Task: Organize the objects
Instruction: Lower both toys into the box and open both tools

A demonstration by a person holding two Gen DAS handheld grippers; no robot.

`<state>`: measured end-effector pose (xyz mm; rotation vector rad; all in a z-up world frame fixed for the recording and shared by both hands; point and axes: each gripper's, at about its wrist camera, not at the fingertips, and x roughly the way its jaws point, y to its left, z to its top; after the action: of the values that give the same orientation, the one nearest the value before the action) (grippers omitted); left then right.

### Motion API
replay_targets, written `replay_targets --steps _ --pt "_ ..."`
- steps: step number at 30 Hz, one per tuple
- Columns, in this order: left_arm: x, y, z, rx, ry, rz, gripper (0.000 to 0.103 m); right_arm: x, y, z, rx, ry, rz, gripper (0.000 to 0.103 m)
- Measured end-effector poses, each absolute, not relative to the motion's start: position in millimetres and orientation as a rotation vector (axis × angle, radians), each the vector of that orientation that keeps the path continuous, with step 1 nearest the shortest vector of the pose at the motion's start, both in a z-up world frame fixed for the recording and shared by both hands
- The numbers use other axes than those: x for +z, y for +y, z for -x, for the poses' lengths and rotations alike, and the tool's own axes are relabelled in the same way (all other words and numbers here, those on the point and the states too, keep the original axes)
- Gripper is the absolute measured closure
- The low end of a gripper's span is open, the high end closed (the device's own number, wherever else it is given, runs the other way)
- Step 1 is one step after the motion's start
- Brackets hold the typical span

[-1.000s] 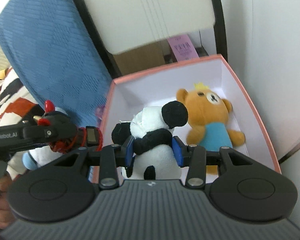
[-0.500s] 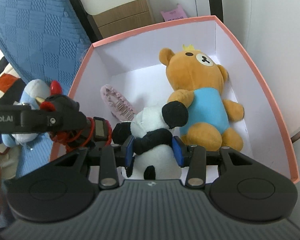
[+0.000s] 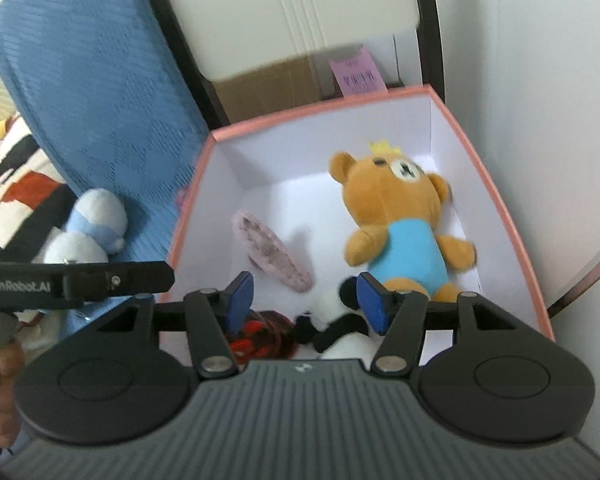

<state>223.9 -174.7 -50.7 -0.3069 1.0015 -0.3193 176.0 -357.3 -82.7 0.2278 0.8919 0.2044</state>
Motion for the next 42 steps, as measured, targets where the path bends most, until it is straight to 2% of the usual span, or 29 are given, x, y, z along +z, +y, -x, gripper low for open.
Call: replay_targets --steps 8,20,42 --pt "0 -143 -183 -0.327 0.860 0.300 0.037 -38 -327 -143 0.238 0.790 -0.186 0.043" --pt "40 -100 -113 -0.298 0.707 0.269 0.037 -17 -267 -96 0.299 0.717 -0.140 0.043" --pt "6 -40 -35 -0.189 0.658 0.257 0.036 -52 -207 -42 0.285 0.731 -0.110 0.043"
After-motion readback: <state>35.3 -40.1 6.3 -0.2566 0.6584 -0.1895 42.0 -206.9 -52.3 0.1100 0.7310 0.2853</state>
